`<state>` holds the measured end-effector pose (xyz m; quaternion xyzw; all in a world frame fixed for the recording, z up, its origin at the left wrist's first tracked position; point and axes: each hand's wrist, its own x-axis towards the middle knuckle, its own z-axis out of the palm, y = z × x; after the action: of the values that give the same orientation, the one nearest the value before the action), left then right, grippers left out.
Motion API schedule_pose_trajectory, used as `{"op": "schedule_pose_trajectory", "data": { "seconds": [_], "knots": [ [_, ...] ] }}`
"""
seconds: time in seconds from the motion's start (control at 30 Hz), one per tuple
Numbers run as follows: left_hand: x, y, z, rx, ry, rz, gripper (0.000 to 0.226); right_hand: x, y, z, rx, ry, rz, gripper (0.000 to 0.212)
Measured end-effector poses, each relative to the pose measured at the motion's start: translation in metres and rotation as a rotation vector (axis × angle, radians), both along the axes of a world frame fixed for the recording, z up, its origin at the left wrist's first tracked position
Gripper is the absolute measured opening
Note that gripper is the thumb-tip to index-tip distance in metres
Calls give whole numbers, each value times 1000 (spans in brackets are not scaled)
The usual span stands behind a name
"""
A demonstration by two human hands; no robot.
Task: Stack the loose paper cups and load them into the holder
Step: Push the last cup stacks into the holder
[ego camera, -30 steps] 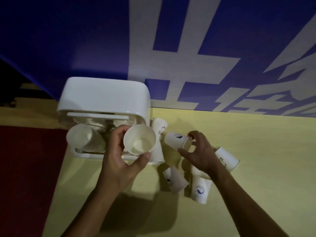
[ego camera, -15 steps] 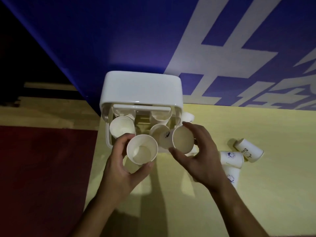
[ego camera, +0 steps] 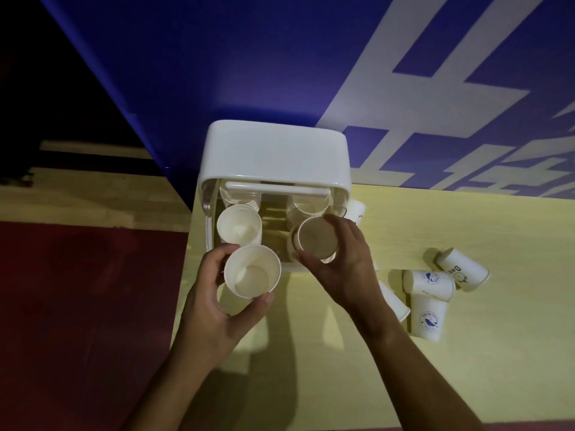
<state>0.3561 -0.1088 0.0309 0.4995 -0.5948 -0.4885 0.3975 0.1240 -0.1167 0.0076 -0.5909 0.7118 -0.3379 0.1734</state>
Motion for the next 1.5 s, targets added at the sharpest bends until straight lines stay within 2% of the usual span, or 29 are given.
{"op": "schedule_pose_trajectory", "data": {
  "seconds": [0.23,0.4,0.47,0.57,0.67,0.8,0.93,1.07,1.27,1.5],
  "knots": [
    [-2,2,-4,-1,-3,-10,70,12,-1,-33,12,-3,-146,66],
    [-11,2,-8,30,-62,-18,76,13,3,-25,36,-42,-139,67],
    [-19,-3,-5,36,-80,-23,77,13,10,-6,43,-176,-177,60],
    [-38,-12,4,-12,-83,-66,77,10,23,28,30,-475,-159,39],
    [-65,-24,11,-54,-76,-92,77,2,29,50,20,-582,-57,31],
    [-94,-40,6,-33,-96,-83,82,-17,24,47,7,-598,-84,32],
    [-103,-46,-10,-27,-112,-81,78,-25,17,30,25,-554,-107,34],
    [-102,-44,-22,-5,-220,-58,74,-26,14,14,57,-544,-98,36],
    [-107,-42,-36,-9,-281,-55,72,-27,12,-13,64,-408,-87,34],
    [-108,-40,-53,119,-258,-58,78,-20,11,-22,162,-536,-104,36]
  ]
}}
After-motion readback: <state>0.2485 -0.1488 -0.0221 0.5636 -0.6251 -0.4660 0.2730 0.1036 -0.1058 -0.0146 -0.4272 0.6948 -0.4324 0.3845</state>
